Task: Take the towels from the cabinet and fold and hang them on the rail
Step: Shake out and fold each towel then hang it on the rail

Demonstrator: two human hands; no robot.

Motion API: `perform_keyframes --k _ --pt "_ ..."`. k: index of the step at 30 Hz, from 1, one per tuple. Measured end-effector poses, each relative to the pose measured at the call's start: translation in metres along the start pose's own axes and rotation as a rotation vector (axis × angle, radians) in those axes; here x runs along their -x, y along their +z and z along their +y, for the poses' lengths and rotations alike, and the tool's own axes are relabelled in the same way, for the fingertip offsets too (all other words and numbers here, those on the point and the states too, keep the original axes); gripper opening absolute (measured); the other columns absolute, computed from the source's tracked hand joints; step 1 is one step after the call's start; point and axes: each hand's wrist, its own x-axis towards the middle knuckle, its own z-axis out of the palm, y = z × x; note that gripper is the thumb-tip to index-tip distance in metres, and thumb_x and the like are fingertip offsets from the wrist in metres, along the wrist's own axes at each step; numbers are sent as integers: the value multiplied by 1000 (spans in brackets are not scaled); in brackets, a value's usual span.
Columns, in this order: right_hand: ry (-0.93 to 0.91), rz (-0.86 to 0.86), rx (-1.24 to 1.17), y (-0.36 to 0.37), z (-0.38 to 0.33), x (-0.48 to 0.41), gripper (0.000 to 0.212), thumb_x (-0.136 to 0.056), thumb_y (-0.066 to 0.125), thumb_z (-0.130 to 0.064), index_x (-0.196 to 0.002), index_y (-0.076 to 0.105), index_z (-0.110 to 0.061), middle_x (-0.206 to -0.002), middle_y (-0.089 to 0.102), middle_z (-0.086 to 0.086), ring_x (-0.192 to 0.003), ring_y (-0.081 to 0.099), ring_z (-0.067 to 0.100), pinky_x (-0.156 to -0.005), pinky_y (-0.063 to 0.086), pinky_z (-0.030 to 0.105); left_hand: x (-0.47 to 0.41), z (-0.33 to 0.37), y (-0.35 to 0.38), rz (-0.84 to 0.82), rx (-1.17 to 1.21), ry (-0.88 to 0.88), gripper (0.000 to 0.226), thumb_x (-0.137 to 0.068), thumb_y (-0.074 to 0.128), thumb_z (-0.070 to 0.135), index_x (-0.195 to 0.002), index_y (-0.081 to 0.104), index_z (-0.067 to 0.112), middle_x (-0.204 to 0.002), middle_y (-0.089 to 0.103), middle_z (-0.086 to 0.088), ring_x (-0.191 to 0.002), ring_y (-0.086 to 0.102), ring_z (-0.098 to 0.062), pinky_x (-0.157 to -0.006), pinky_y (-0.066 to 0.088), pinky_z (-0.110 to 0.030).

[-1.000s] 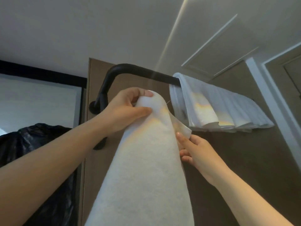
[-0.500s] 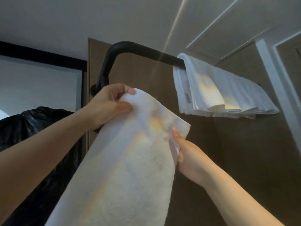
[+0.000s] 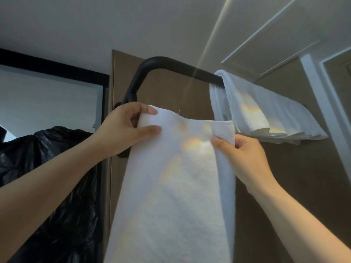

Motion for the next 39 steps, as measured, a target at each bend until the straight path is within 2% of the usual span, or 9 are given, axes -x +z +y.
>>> perform_keyframes --k 3,6,9,13,18,26,32,36,39 --pt "106 -64 167 -18 -17 -19 51 -83 72 -41 -81 64 9 -56 49 9 -52 41 16 -52 30 24 0 3 -2 -22 -23 36 39 -77 78 24 -109 60 37 -108 64 13 -88 68 0 -66 60 -22" --pt "342 -199 178 -33 -37 -36 38 -82 76 -39 -80 59 -5 -45 37 -3 -36 30 11 -36 23 18 -1 5 -3 -3 -155 77 39 -75 78 29 -108 59 40 -101 61 14 -83 65 0 -65 59 -22" --pt "437 -210 26 -34 -49 -43 27 -83 77 -30 -93 63 -10 -72 54 3 -41 54 8 -36 37 17 -3 8 -3 11 -212 112 40 -75 77 32 -109 58 41 -101 58 15 -85 63 -6 -69 59 -24" --pt "328 -67 -241 -29 -48 -47 18 -87 72 -27 -84 67 -10 -69 61 6 -51 62 12 -48 51 18 -13 18 -6 107 -191 168 39 -78 75 30 -111 57 40 -100 58 15 -86 62 -6 -67 55 -22" --pt "111 92 -283 -15 -52 -68 47 -90 68 -34 -46 61 -20 -45 55 0 -40 47 10 -38 34 17 -31 37 -8 306 -199 265 35 -82 74 26 -112 60 37 -95 57 20 -79 60 3 -51 45 -6" --pt "-56 265 -272 5 -80 -142 41 -88 68 -34 -59 52 -10 -53 50 6 -57 46 22 -61 38 33 -90 61 -21 383 -192 221 30 -90 66 25 -117 57 33 -95 56 15 -82 57 -2 -57 42 -10" --pt "-24 255 -154 15 -86 -201 41 -84 73 -36 -58 47 -17 -56 49 3 -56 46 23 -47 35 24 -126 61 -25 388 -109 41 23 -95 55 29 -115 65 23 -105 64 4 -91 62 -10 -70 44 -19" --pt "39 146 167 23 -78 -221 37 -77 72 -41 -96 70 -9 -98 71 8 -91 68 28 -69 49 30 -134 56 -24 352 -76 -60 18 -94 53 31 -91 62 15 -83 57 -10 -76 54 -20 -71 41 -33" --pt "6 98 304 22 -82 -225 38 -71 73 -46 -88 68 -12 -103 69 7 -94 66 27 -75 46 32 -135 58 -24 362 -127 -134 33 -92 54 33 -94 66 1 -80 57 -11 -73 51 -22 -69 38 -33"
